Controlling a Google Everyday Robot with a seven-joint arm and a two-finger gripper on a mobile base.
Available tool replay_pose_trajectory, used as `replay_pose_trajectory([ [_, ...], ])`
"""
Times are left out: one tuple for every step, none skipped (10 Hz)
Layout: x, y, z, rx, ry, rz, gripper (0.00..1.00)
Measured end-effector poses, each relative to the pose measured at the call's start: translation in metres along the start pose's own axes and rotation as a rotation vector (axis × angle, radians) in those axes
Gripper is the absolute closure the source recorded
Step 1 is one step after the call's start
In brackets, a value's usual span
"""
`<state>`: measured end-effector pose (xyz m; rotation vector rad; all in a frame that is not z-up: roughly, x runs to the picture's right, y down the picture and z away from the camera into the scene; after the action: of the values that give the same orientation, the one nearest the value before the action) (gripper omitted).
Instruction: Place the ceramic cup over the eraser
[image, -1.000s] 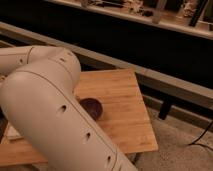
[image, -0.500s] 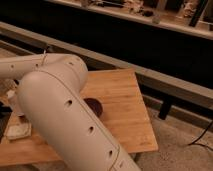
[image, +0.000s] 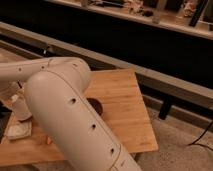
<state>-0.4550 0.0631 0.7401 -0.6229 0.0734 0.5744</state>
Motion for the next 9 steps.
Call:
replay_pose_trajectory([
  [0.0, -0.0003, 0.0001, 0.0, 0.0, 0.0, 0.63],
  [-0.0002, -0.0001, -0.0001, 0.001, 0.0, 0.0, 0.55],
  [-0.0002, 0.0002, 0.0002, 0.001, 0.0, -0.001, 0.43],
  [-0.0003, 0.0001, -0.0001, 0.001, -0.001, 0.0, 0.35],
  [-0.0002, 0.0, 0.0, 0.001, 0.0, -0.001, 0.25],
  [-0.0003, 0.0001, 0.0, 0.001, -0.001, -0.001, 0.2],
  [-0.0003, 0.0, 0.0, 0.001, -0.001, -0.001, 0.2],
  [-0.0002, 0.0, 0.0001, 0.001, 0.0, -0.001, 0.2],
  [-0.0003, -0.0001, -0.0001, 0.001, -0.001, -0.001, 0.2],
])
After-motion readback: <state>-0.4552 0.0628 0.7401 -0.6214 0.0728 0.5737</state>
